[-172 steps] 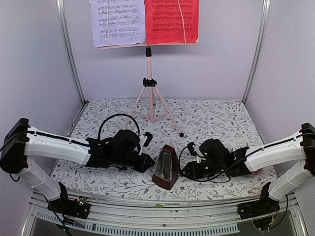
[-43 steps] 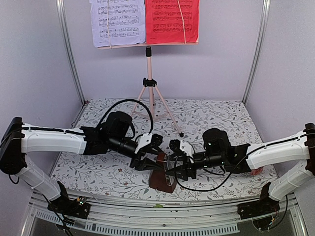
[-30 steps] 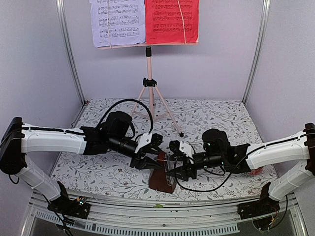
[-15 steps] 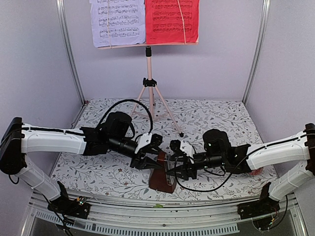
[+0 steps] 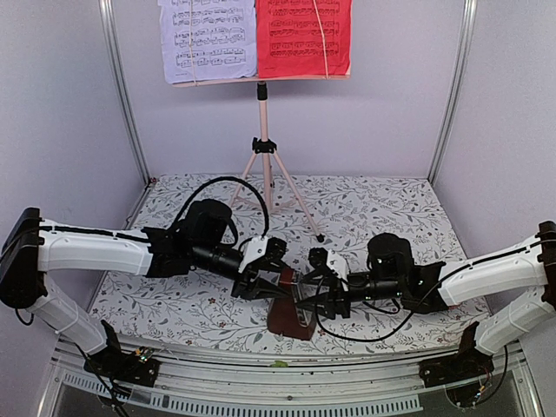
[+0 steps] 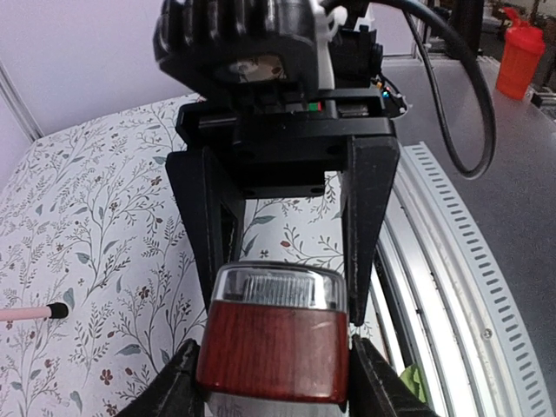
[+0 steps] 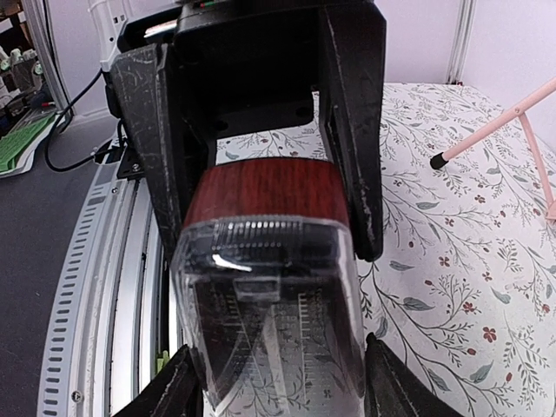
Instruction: Set up the instrument practice props
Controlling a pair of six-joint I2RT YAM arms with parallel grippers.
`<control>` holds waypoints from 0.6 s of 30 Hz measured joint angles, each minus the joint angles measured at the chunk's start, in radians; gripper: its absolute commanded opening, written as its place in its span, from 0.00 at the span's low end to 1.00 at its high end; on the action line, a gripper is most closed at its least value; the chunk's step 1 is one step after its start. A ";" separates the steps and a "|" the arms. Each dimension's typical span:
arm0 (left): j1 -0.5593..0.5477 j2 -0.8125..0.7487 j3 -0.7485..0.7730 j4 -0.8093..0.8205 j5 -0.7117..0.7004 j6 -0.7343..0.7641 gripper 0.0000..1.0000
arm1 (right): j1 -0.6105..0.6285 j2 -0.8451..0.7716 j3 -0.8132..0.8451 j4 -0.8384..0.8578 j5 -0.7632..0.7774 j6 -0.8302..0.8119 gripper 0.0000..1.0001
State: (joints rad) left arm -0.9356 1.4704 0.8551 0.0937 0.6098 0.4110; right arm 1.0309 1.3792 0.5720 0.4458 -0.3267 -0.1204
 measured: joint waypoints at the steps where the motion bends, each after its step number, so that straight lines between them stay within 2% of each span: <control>1: 0.000 0.000 0.000 0.000 0.000 0.000 0.00 | -0.001 0.000 -0.004 0.007 -0.001 0.000 0.12; 3: 0.000 -0.001 0.000 0.000 -0.001 0.000 0.00 | -0.003 0.000 -0.010 0.020 -0.003 0.000 0.16; 4: 0.000 -0.002 0.000 -0.001 -0.002 0.000 0.00 | -0.004 0.000 -0.014 0.030 -0.005 0.000 0.20; 7: 0.001 -0.004 0.003 -0.008 -0.002 0.000 0.00 | -0.006 0.000 -0.018 0.042 -0.011 0.005 0.42; 11: 0.001 -0.004 0.027 -0.058 -0.009 -0.001 0.00 | -0.013 0.018 -0.003 0.045 -0.036 0.017 0.62; 15: 0.001 0.003 0.045 -0.091 -0.021 -0.004 0.00 | -0.019 0.040 0.014 0.032 -0.051 0.035 0.73; 18: 0.002 0.005 0.056 -0.113 -0.030 -0.010 0.00 | -0.026 0.040 0.019 0.028 -0.051 0.051 0.76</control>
State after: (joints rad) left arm -0.9340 1.4750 0.9112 -0.0189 0.5797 0.4015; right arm 1.0046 1.4189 0.5915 0.4740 -0.3775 -0.0689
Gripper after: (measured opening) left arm 0.496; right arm 0.731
